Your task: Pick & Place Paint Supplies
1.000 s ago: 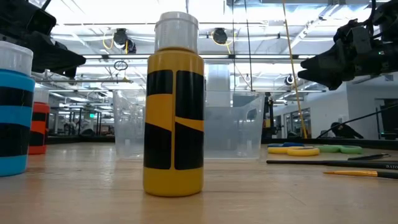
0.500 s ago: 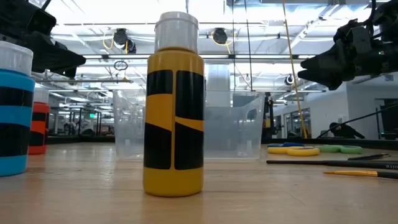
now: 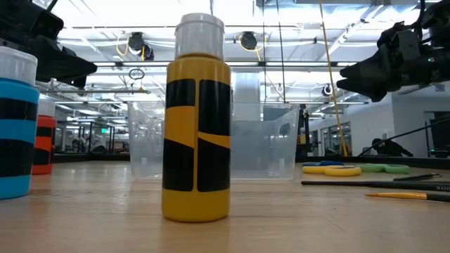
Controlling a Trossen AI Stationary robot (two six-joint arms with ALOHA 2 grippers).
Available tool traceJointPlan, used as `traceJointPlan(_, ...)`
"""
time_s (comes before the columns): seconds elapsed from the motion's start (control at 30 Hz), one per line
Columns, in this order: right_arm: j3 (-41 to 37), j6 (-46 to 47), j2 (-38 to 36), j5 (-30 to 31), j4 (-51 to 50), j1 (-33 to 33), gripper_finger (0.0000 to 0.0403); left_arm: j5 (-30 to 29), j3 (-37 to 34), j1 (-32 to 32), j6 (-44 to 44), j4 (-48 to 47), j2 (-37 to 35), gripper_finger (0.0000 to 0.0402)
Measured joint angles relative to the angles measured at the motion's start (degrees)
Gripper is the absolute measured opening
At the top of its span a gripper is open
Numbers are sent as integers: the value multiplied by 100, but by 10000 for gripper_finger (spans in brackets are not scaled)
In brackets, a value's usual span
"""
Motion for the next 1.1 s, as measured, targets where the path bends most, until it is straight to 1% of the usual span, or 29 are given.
traceJointPlan(0.6,0,-1,0,0,6,0,224,0,0,0,0,-2,2,35)
traceJointPlan(0.83,0,8,0,-1,407,-1,224,0,0,0,0,-1,2,35)
traceJointPlan(0.9,1,186,-1,-1,522,0,224,0,0,0,0,-1,2,35)
traceJointPlan(1.03,-1,921,-1,0,662,0,224,2,0,0,0,0,2,35)
traceJointPlan(1.1,-1,1135,-1,31,667,0,224,0,0,0,0,0,2,35)
